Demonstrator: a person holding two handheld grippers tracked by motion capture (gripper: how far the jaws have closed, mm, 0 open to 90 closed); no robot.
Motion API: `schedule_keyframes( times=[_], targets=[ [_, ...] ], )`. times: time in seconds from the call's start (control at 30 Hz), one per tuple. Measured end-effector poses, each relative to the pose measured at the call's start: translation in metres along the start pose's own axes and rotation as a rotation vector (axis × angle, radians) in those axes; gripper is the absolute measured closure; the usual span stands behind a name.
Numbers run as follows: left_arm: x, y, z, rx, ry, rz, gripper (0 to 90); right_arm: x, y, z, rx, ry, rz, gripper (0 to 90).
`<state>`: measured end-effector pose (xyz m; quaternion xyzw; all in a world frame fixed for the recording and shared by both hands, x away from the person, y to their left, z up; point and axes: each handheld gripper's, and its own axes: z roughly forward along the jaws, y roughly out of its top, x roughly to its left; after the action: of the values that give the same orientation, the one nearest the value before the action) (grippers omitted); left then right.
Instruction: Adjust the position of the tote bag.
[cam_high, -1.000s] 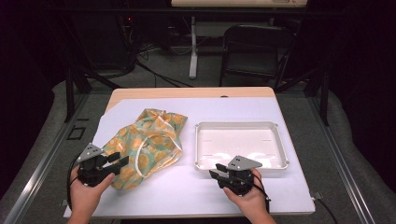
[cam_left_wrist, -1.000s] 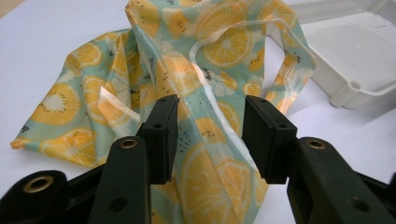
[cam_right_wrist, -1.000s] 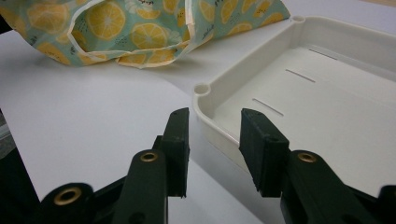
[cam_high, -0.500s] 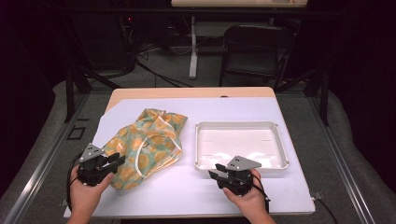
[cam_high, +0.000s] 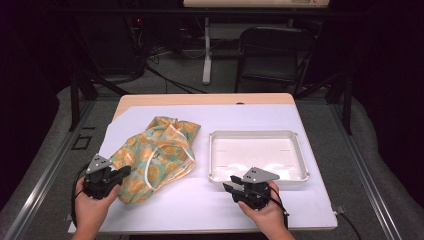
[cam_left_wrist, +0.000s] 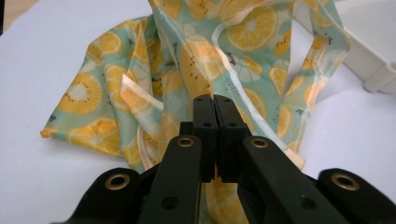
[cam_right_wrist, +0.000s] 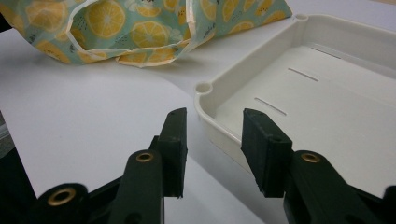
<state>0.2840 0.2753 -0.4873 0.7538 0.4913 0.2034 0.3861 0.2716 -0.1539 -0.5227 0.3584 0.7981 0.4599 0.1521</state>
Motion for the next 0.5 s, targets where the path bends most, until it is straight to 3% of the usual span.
schedule_keyframes(
  times=[0.27, 0.5],
  targets=[
    [-0.006, 0.003, -0.007, -0.04, -0.036, 0.018, 89.7, 0.0, 0.0, 0.0, -0.007, 0.0, 0.001, 60.6],
    [-0.02, 0.007, -0.012, -0.062, -0.081, 0.066, 89.8, 0.001, 0.0, 0.001, -0.008, -0.003, 0.001, 60.7]
  ],
)
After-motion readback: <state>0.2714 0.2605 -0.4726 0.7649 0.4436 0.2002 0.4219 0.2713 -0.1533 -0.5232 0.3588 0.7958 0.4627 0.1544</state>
